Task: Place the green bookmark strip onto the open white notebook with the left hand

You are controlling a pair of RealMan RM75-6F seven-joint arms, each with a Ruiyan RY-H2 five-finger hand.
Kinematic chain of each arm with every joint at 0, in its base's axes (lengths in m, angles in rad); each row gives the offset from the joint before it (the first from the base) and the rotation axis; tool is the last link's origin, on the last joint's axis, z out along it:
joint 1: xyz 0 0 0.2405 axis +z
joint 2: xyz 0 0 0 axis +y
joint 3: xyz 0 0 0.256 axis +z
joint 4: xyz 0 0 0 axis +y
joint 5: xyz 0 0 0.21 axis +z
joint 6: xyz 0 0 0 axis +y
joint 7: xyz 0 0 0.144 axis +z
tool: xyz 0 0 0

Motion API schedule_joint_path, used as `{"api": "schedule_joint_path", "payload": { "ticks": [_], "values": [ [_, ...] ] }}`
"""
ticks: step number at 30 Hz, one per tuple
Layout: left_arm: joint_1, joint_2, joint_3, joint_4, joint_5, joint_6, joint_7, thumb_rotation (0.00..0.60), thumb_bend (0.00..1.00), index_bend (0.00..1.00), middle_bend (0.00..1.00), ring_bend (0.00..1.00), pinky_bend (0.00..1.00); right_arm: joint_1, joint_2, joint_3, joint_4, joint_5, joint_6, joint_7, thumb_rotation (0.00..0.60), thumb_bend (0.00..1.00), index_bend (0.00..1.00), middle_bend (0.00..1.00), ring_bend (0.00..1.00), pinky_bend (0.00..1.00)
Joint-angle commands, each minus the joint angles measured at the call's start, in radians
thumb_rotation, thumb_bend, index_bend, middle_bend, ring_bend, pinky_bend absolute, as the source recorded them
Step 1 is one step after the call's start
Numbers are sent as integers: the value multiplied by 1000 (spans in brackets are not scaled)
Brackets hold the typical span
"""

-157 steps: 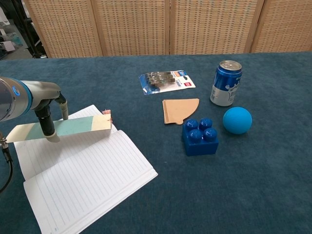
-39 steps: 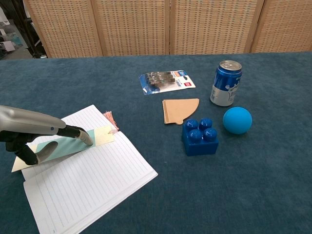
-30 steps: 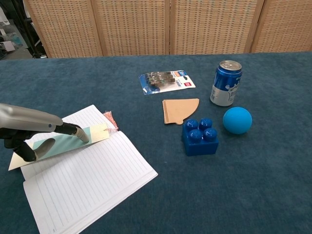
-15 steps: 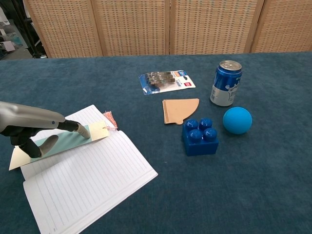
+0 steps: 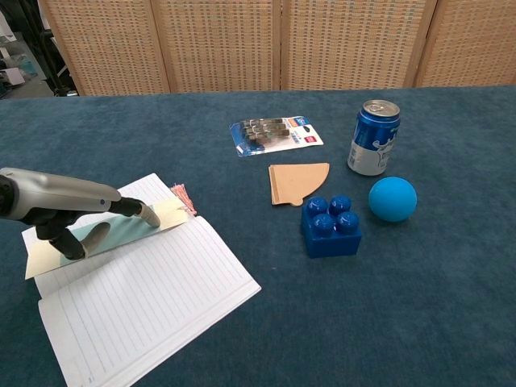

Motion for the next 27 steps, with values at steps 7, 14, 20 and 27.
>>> {"api": "schedule_joint_path", "payload": {
  "ticks": [7,14,20,27],
  "values": [
    [5,-9,-12,-5,9,14,-13,600,894,83,0,0,0,0,0,-1,1,-2,0,0,600,183,56,0,0,0],
    [23,14,-29,-35,48,25,-47,600,890,83,0,0,0,-2,-1,-1,3,-4,4,2,600,184,56,0,0,0],
    [55,102,-44,-88,107,38,-99,600,889,83,0,0,0,-3,0,-1,6,-2,5,6,600,183,56,0,0,0],
    [67,201,12,-112,138,-21,-89,600,890,83,0,0,0,-3,-1,-2,4,-3,5,1,600,184,56,0,0,0]
  ]
}}
